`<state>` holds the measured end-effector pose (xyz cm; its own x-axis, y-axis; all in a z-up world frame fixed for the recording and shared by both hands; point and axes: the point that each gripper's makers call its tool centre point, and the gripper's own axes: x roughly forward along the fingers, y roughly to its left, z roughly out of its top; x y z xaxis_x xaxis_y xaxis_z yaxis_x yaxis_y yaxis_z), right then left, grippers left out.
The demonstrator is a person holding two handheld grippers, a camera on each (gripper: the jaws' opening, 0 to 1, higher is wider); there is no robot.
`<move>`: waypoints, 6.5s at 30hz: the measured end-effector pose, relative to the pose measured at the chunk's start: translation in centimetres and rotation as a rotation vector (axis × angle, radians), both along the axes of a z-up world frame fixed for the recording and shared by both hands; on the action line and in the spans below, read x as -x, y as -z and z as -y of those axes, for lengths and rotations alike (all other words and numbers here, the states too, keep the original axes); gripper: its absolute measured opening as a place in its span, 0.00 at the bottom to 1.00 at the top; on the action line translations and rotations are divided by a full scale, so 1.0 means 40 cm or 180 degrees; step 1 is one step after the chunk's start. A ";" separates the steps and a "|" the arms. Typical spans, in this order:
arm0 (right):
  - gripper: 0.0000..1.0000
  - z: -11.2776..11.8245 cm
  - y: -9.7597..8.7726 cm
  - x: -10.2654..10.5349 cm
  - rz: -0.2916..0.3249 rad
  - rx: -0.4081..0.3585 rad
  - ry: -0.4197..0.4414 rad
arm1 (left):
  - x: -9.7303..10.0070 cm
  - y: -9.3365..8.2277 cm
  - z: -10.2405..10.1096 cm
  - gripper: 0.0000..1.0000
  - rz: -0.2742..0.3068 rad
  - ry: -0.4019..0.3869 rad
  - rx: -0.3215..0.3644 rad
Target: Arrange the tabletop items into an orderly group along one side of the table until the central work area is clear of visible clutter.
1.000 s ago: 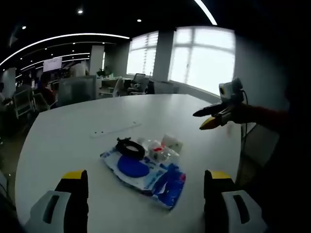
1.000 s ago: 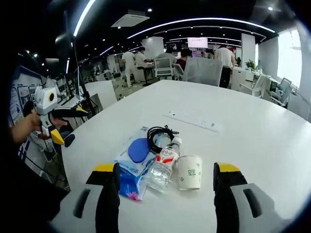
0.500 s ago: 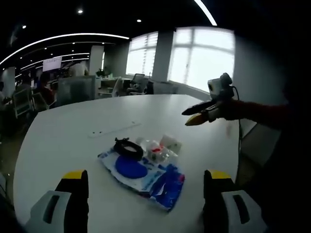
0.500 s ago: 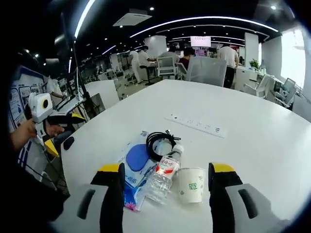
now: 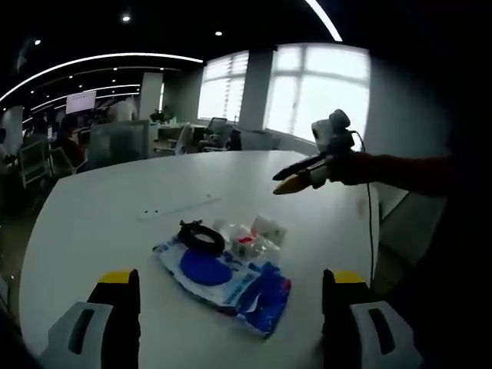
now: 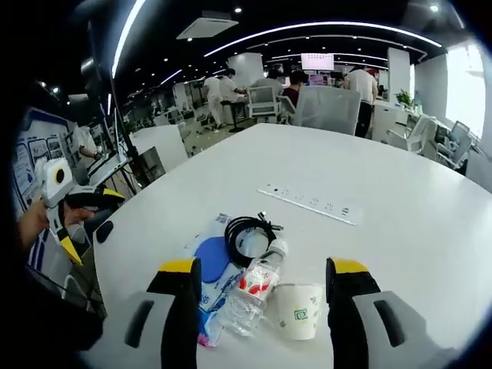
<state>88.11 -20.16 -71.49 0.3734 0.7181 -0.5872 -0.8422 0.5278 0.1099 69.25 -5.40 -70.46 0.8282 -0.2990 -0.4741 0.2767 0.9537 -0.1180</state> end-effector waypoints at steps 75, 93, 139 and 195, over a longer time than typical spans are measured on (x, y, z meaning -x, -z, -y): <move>0.45 -0.331 0.184 -0.134 0.0376 0.0621 -0.1646 | -0.040 -0.020 -0.084 0.97 0.0045 -0.0144 -0.0081; 0.37 -0.350 0.307 -0.166 0.0350 0.0911 -0.1808 | -0.080 0.003 -0.113 0.97 0.0026 -0.0177 -0.0062; 0.07 -0.378 0.377 -0.161 0.0147 0.0810 -0.2102 | -0.122 0.068 -0.111 0.96 -0.0231 -0.0075 -0.0064; 0.06 -0.069 0.036 -0.021 0.0359 0.0393 -0.1106 | 0.027 -0.005 0.055 0.97 0.0071 0.0351 -0.0195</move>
<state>88.94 -17.38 -72.92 0.1875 0.7398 -0.6462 -0.9764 0.2123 -0.0402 68.17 -7.61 -70.27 0.8023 -0.3598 -0.4763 0.3822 0.9226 -0.0530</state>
